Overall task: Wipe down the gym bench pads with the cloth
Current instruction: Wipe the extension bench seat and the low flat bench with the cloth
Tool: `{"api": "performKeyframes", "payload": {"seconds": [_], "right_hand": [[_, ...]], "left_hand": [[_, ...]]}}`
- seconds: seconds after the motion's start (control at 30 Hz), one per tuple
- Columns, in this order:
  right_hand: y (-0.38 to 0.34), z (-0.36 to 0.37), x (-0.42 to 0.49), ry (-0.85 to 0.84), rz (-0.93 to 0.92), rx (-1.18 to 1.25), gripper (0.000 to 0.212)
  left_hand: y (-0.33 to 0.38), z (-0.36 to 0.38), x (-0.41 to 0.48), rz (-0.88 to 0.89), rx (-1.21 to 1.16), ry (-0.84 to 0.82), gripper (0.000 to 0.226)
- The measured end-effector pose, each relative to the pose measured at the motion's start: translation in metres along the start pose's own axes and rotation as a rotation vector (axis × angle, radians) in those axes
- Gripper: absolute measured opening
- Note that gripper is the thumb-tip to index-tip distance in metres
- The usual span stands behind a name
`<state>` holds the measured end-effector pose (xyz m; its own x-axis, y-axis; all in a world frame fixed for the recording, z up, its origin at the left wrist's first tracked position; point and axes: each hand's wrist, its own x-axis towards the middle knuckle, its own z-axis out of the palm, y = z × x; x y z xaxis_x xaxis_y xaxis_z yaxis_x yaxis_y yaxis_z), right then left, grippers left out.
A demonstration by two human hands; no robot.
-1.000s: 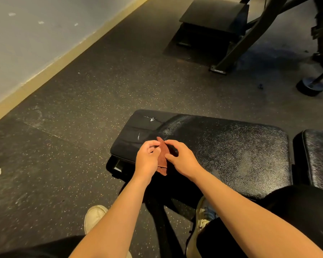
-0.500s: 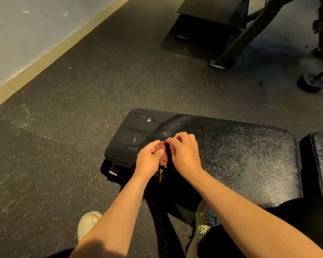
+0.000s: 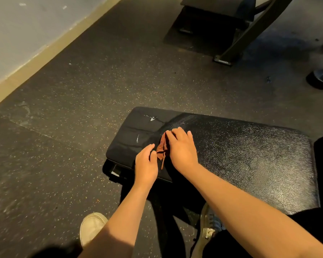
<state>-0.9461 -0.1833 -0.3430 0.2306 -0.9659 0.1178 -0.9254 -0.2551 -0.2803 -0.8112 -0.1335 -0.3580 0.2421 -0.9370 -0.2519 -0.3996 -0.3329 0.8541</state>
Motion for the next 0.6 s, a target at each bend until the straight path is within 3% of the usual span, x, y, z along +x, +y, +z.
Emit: {"api": "performKeyframes", "payload": {"seconds": [0.07, 0.2, 0.33, 0.47, 0.6], "right_hand": [[-0.006, 0.006, -0.011, -0.061, -0.083, 0.0, 0.048], [0.001, 0.015, -0.016, -0.145, -0.196, -0.023, 0.046], [0.015, 0.011, 0.013, -0.155, -0.124, -0.091, 0.053], [0.007, 0.012, 0.02, -0.118, -0.006, -0.125, 0.046], [-0.005, 0.027, 0.004, -0.089, -0.228, -0.045, 0.039]], "left_hand": [[-0.008, 0.005, -0.001, -0.017, -0.054, 0.01, 0.039], [0.005, 0.01, 0.008, -0.085, -0.063, 0.027, 0.043], [0.011, 0.008, 0.01, -0.079, 0.03, -0.029, 0.043], [0.001, 0.01, 0.01, -0.068, -0.031, -0.006, 0.043], [-0.005, 0.012, 0.021, -0.117, -0.193, 0.061, 0.053]]}}
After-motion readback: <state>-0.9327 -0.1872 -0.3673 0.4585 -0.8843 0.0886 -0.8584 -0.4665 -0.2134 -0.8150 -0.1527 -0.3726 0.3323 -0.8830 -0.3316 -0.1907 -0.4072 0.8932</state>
